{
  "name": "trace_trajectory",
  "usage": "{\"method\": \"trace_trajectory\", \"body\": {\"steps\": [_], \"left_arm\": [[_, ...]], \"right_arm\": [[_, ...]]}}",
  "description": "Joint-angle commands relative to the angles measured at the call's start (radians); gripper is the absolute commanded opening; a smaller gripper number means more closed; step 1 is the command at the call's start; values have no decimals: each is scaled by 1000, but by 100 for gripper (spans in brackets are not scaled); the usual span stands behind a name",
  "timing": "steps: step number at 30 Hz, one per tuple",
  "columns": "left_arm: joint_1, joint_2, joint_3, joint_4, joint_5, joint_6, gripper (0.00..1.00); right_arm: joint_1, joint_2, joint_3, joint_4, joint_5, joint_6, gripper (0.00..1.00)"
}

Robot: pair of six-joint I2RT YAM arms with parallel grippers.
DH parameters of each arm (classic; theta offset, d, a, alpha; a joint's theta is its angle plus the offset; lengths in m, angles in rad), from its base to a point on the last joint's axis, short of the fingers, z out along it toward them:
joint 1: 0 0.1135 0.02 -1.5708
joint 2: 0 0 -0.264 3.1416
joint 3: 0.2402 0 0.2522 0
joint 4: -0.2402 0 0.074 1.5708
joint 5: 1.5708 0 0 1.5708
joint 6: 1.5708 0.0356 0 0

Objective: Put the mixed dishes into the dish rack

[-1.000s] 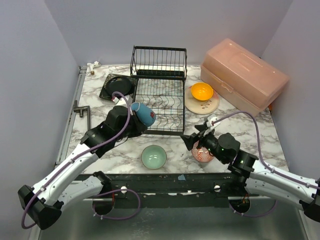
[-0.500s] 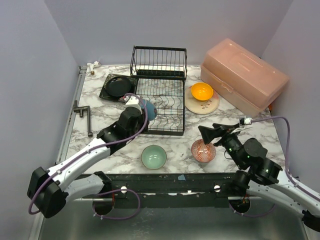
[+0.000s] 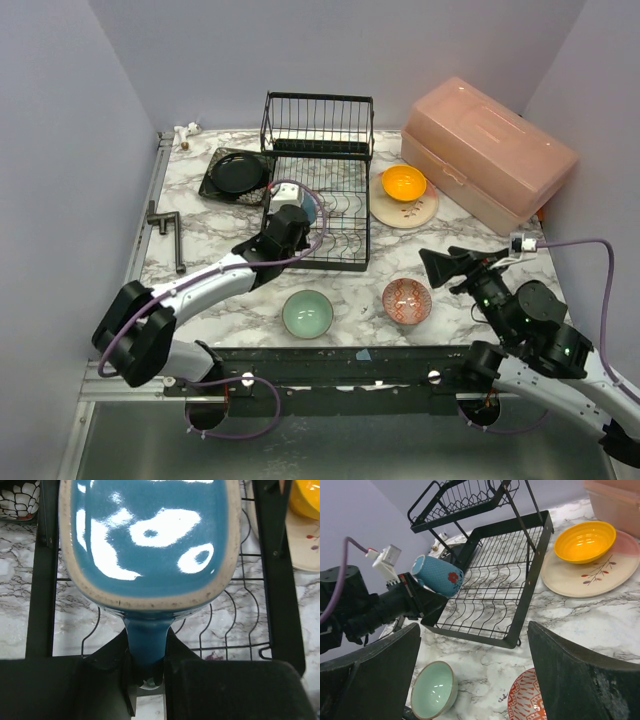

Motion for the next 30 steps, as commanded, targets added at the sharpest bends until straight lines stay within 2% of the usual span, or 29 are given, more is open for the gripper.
{"method": "trace_trajectory", "body": {"steps": [1,3,8,13,17,22,28,29,30], "left_arm": [[-3,101,105,108,-150,12,0],[-2,154,135,101,-189,-20,0],[12,282,210,89,-178,-86,0],[28,383,316,-89,-206,-188,0],[34,422,328,-149,-211,-229,0],[55,456,334,-209,-143,-270,0],[64,469,359,-242,-106,-237,0],[64,470,363,-252,-108,-229,1],[64,470,364,-257,-106,-224,10]], "right_arm": [[6,-35,53,-92,60,-15,90],[6,-42,68,-117,77,-4,90],[5,-54,90,-180,92,55,90],[6,-58,100,-225,84,115,89],[6,-43,99,-234,75,140,88],[5,-10,93,-226,73,152,88],[5,38,72,-196,43,155,88],[6,46,69,-196,38,167,88],[6,53,61,-195,33,179,88]]}}
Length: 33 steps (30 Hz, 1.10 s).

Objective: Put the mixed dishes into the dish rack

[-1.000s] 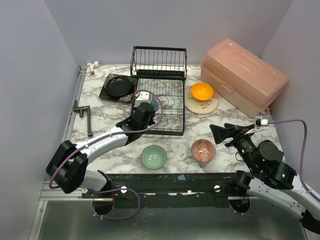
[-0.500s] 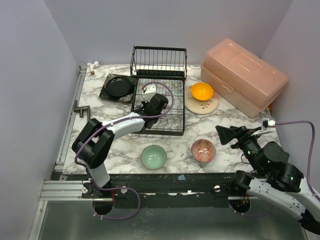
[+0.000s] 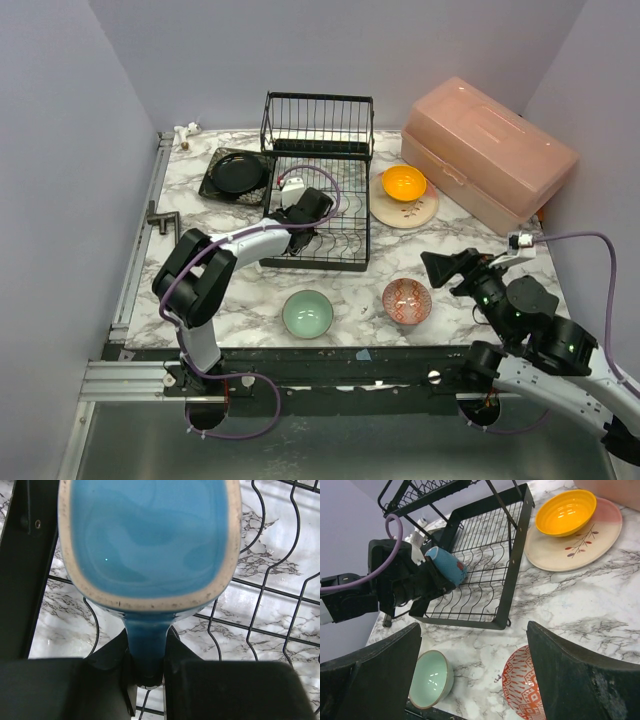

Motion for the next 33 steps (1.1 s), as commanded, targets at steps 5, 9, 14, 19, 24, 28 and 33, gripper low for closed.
{"method": "trace_trajectory", "body": {"steps": [5,9,14,19,24,28,33], "left_arm": [[2,-21,7,-17,59,34,37],[1,-76,-62,44,122,60,54],[7,-189,-162,125,222,107,78],[15,-321,-217,102,304,122,92],[37,-541,-286,54,413,136,95],[60,-781,-343,-37,473,186,95],[73,-1104,-350,-236,527,331,95]], "right_arm": [[6,52,-43,25,-46,79,88],[6,90,-77,83,-89,85,88],[6,216,-85,144,-157,167,90],[4,391,-65,216,-235,225,92],[4,535,-40,351,-283,227,91],[1,673,2,465,-315,218,88],[-8,860,28,719,-356,141,78]]}}
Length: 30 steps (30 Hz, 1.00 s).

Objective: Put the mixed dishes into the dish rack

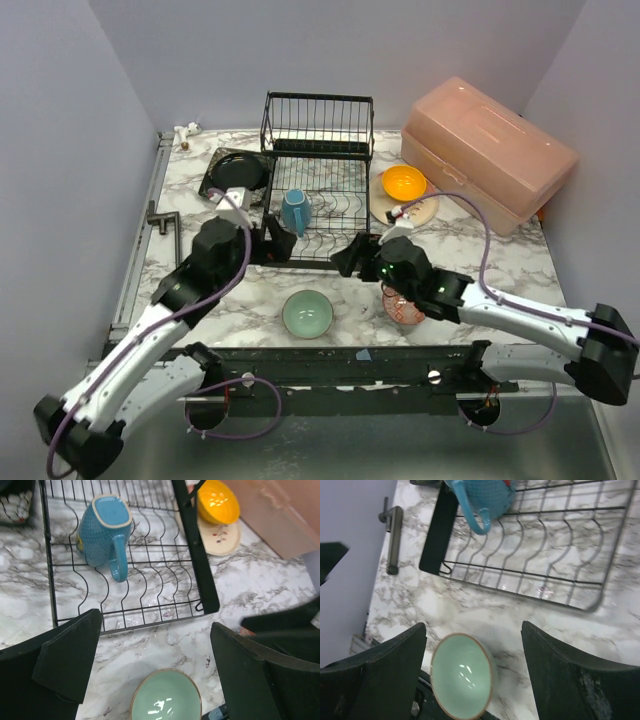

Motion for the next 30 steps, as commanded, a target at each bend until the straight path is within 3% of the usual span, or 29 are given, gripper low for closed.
{"method": "trace_trajectory", "body": {"steps": [1,3,6,14,18,24,30], "left_arm": [[10,-279,2,-243,82,160,95],[12,-387,19,-320,58,188,96],[13,-519,33,-401,14,203,99],[12,-787,-44,-439,-81,198,99],[12,-863,-63,-409,-73,221,99],[12,-926,-83,-394,-89,232,99],[15,-924,-80,-397,-92,232,98]], "right_arm": [[-6,161,48,315,-68,-99,74],[-8,259,82,412,-83,-181,67],[-8,426,184,452,-100,-303,64],[-8,714,339,556,6,-473,53],[-6,811,384,561,94,-493,50],[-6,923,461,581,91,-565,46],[-6,1014,509,641,153,-593,29]]}}
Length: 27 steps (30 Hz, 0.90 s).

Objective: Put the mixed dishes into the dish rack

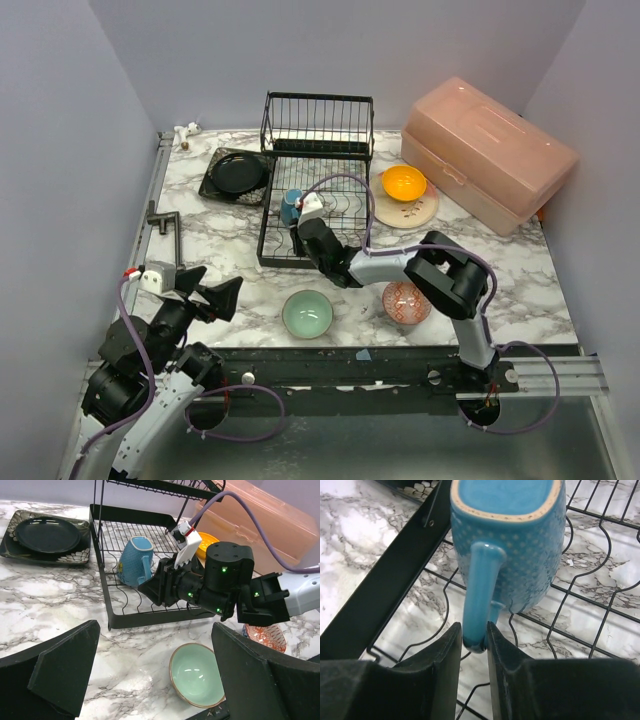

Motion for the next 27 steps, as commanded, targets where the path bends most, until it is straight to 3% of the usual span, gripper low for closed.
{"method": "trace_trajectory", "body": {"steps": [1,5,14,27], "left_arm": [[8,-36,-2,6,-24,16,98],[9,-41,-2,6,-31,16,99],[17,-25,-3,7,-25,17,99],[44,-17,-6,21,19,25,99]], "right_arm": [[0,66,49,87,85,-43,25],[0,107,68,153,149,-73,12],[-6,221,175,282,196,-234,12],[-68,353,405,175,161,-255,13]]}}
